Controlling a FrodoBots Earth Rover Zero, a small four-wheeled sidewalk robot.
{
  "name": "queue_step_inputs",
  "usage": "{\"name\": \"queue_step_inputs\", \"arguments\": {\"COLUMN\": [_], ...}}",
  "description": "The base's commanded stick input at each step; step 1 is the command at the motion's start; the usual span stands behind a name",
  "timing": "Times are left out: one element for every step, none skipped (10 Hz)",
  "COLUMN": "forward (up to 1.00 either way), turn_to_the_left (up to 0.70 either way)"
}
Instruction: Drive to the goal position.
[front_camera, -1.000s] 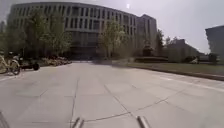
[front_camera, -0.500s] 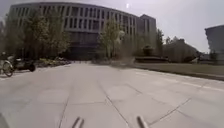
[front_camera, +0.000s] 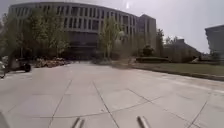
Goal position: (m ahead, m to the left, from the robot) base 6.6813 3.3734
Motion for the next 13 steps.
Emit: {"name": "queue_step_inputs", "arguments": {"forward": [0.70, 0.70, 0.70, 0.70, 0.70, 0.70, 0.70, 0.70, 0.70, 0.70, 0.70, 0.70, 0.70], "turn_to_the_left": [0.00, 0.00, 0.00, 0.00, 0.00, 0.00, 0.00, 0.00, 0.00, 0.00, 0.00, 0.00, 0.00]}}
